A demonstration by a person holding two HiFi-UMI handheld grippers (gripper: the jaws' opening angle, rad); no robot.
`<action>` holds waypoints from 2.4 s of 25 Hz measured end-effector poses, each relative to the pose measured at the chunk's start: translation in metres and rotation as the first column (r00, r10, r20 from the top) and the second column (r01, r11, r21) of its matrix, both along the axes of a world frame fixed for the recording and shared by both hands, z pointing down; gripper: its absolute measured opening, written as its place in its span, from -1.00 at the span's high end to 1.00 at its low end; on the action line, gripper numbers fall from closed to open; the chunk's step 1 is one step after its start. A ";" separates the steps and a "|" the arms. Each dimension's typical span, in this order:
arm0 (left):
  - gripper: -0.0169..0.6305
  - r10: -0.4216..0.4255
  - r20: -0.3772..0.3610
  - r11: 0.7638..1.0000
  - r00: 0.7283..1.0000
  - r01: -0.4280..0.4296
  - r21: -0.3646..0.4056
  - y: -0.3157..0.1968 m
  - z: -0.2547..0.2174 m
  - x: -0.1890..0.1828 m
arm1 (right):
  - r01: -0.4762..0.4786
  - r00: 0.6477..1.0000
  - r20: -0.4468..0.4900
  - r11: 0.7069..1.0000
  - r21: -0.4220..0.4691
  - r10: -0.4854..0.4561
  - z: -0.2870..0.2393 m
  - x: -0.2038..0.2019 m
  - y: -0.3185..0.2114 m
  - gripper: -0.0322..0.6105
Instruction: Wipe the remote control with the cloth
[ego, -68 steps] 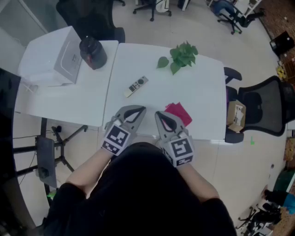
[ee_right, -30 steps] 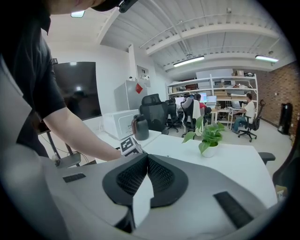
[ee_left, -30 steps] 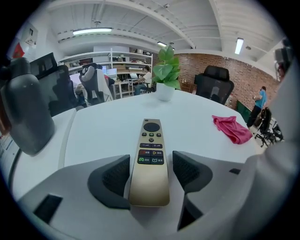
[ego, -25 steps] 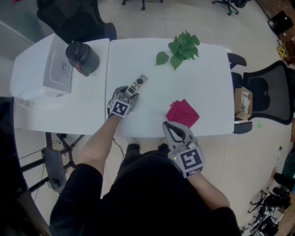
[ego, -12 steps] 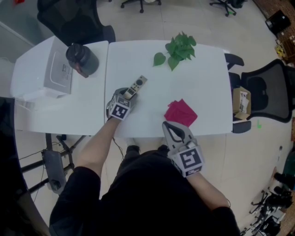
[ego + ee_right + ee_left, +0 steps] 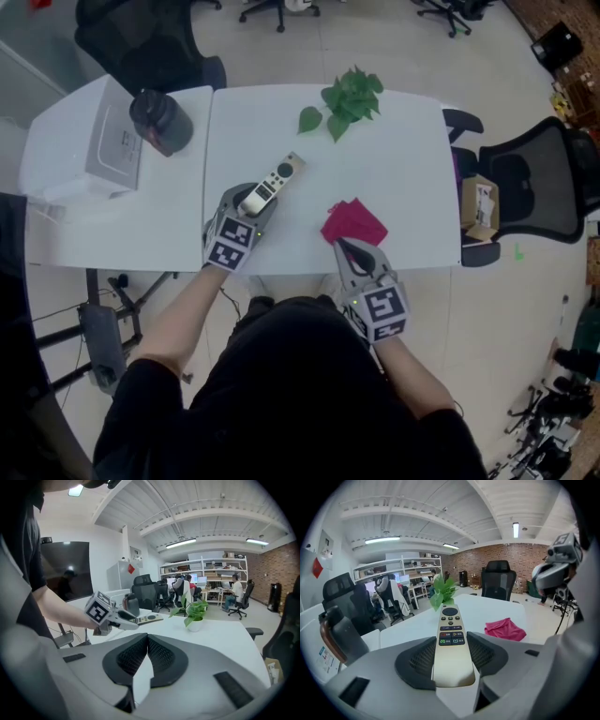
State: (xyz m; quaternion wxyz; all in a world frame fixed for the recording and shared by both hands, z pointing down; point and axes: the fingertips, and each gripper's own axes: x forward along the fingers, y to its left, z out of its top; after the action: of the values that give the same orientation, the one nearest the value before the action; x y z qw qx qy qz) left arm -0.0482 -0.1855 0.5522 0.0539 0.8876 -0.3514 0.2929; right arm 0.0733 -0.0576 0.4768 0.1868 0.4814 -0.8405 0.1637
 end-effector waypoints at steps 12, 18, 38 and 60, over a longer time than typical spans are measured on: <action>0.30 0.042 -0.076 0.997 0.996 -0.037 0.071 0.068 -0.077 0.020 | -0.086 0.986 -0.153 0.983 -0.162 0.061 0.108 0.073 -0.009 0.30; 0.30 0.083 -0.057 0.991 0.995 -0.076 0.114 0.089 -0.095 0.030 | -0.075 0.969 -0.248 0.963 -0.259 0.008 0.169 0.084 -0.023 -0.11; 0.30 0.130 -0.025 0.978 0.991 -0.124 0.169 0.104 -0.115 0.042 | -0.062 0.950 -0.304 0.911 -0.407 -0.071 0.221 0.084 -0.038 -0.11; 0.30 0.077 -0.027 0.976 0.997 -0.070 0.204 0.087 -0.118 0.039 | -0.023 0.999 -0.050 0.988 -0.153 0.015 0.048 0.061 -0.041 0.60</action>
State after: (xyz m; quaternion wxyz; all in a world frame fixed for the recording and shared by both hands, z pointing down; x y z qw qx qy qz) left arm -0.0088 -0.0988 0.4343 -0.0417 0.9059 -0.3451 0.2420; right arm 0.1339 -0.0991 0.5251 0.2419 0.4775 -0.8161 0.2179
